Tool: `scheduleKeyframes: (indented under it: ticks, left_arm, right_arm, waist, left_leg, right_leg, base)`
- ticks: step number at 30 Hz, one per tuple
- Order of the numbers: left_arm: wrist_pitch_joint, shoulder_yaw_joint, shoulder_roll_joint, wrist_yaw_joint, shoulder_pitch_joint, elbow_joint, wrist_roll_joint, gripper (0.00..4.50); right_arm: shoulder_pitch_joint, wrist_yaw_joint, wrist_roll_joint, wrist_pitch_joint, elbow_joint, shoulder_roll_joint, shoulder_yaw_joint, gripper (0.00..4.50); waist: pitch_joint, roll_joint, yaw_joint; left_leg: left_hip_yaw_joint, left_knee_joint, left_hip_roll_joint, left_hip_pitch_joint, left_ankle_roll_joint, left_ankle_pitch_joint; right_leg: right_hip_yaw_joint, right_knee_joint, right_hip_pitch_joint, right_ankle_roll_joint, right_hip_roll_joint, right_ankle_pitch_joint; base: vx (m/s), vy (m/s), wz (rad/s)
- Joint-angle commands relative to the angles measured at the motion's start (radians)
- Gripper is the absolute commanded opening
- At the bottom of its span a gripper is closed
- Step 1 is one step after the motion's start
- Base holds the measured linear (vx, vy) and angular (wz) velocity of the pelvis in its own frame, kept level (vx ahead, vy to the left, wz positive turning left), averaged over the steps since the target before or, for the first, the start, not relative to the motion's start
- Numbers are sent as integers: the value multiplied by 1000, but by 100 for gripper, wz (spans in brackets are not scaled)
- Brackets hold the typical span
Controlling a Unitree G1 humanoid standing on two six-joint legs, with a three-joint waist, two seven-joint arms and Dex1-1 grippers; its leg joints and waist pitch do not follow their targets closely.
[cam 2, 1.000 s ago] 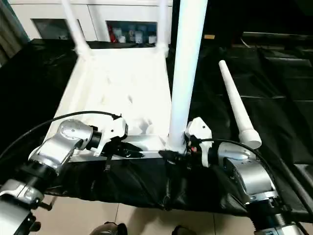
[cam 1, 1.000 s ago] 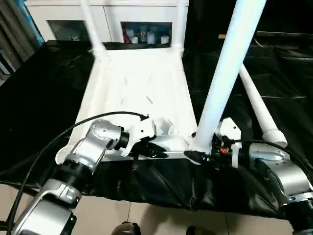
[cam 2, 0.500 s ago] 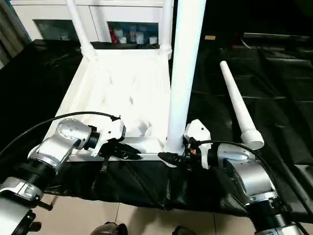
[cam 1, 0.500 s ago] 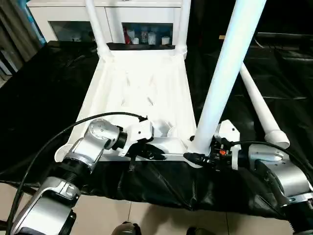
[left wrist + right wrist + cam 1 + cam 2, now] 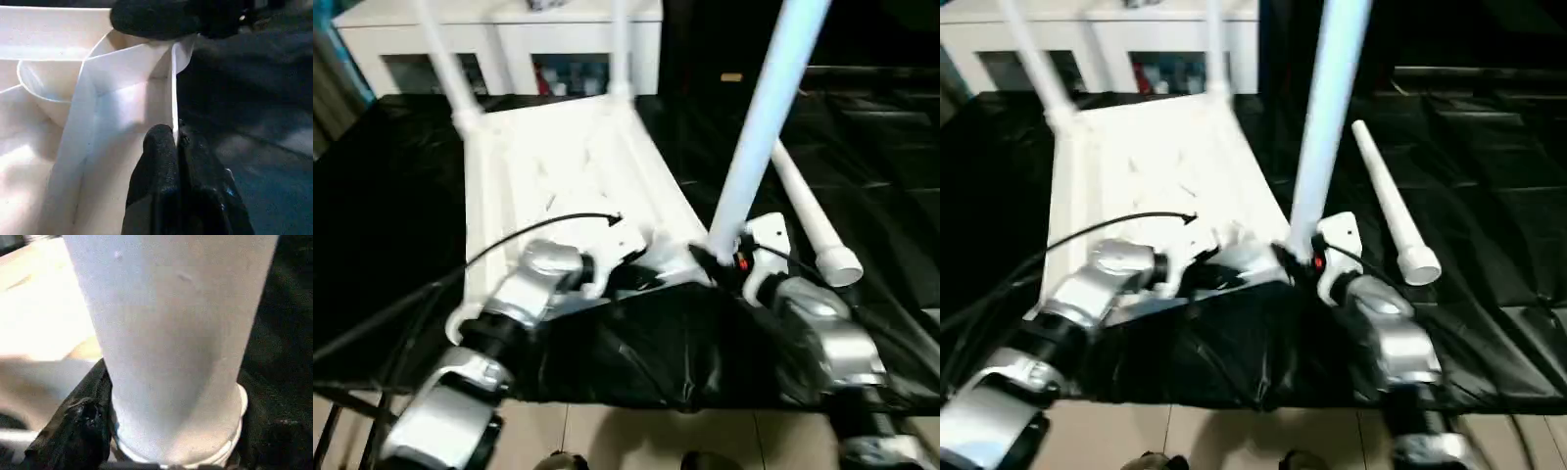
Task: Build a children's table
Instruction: Insert table leg to table base, then rotate leg to tighten
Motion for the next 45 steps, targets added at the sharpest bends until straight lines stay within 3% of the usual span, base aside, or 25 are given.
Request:
scheduleKeyframes:
  ticks: [1,4,5,6,8,13,16,23,27,31,45]
  left_arm:
    - [-4,-26,-73,-4,8,-46,-31,0]
    - [-3,-33,-87,1,15,-43,-27,0]
    - [-4,-35,-86,-4,16,-43,-28,0]
    - [-5,-36,-85,-5,17,-44,-27,0]
    - [-3,-37,-79,-8,19,-49,-27,0]
    - [-26,-35,-57,-38,21,-59,-32,0]
    - [-57,-29,-35,-90,24,-71,-45,0]
    - [-108,-63,48,-274,51,-115,-71,0]
    - [-138,-73,93,-349,56,-108,-68,0]
    - [-166,-82,131,-414,57,-96,-62,0]
    - [-197,-83,161,-491,46,-70,-67,0]
  right_arm:
    - [3,-33,-32,10,71,53,58,281]
    - [-13,-51,-55,-33,100,73,61,281]
    - [-14,-38,-41,-33,99,78,56,337]
    - [-14,-29,-28,-31,95,81,51,351]
    - [-14,-10,-18,-32,89,79,53,351]
    - [-6,38,-25,-37,65,52,69,398]
    - [7,122,-36,-34,22,-7,100,398]
    - [74,410,11,-11,-124,-165,164,398]
    - [113,560,52,19,-203,-250,198,398]
    - [133,661,72,42,-247,-313,225,383]
    - [120,751,62,67,-256,-363,264,282]
  waist:
    - [-58,-13,0]
    - [-60,-12,-1]
    - [-59,-14,-1]
    - [-59,-13,0]
    - [-60,-12,0]
    - [-63,-11,2]
    - [-65,-12,4]
    - [-65,-9,12]
    - [-63,-8,23]
    - [-64,-7,32]
    - [-71,-10,44]
  left_leg:
    - [-27,-79,46,8,40,-273]
    - [-25,-78,45,8,46,-265]
    - [-25,-78,45,7,51,-266]
    - [-24,-78,44,8,57,-267]
    - [-24,-79,46,9,60,-266]
    - [-24,-79,48,8,66,-248]
    - [-22,-75,47,6,84,-217]
    - [-22,-74,52,6,114,-203]
    - [-21,-76,56,10,101,-234]
    - [-21,-76,58,9,96,-223]
    - [-21,-70,58,10,93,-189]
  right_leg:
    - [42,-79,39,-215,-57,-345]
    - [42,-78,40,-218,-57,-327]
    - [42,-78,41,-219,-57,-329]
    - [42,-79,41,-217,-56,-336]
    - [42,-80,41,-215,-56,-344]
    - [42,-75,43,-227,-56,-302]
    - [43,-70,47,-241,-56,-252]
    - [41,-66,50,-258,-55,-219]
    - [42,-69,48,-254,-55,-263]
    - [44,-64,46,-257,-56,-246]
    - [43,-58,48,-271,-59,-216]
  base:
    - [0,0,0]
    - [0,0,0]
    - [0,0,0]
    - [0,0,0]
    - [0,0,0]
    - [0,0,0]
    - [0,0,0]
    - [0,0,0]
    - [0,0,0]
    - [0,0,0]
    - [0,0,0]
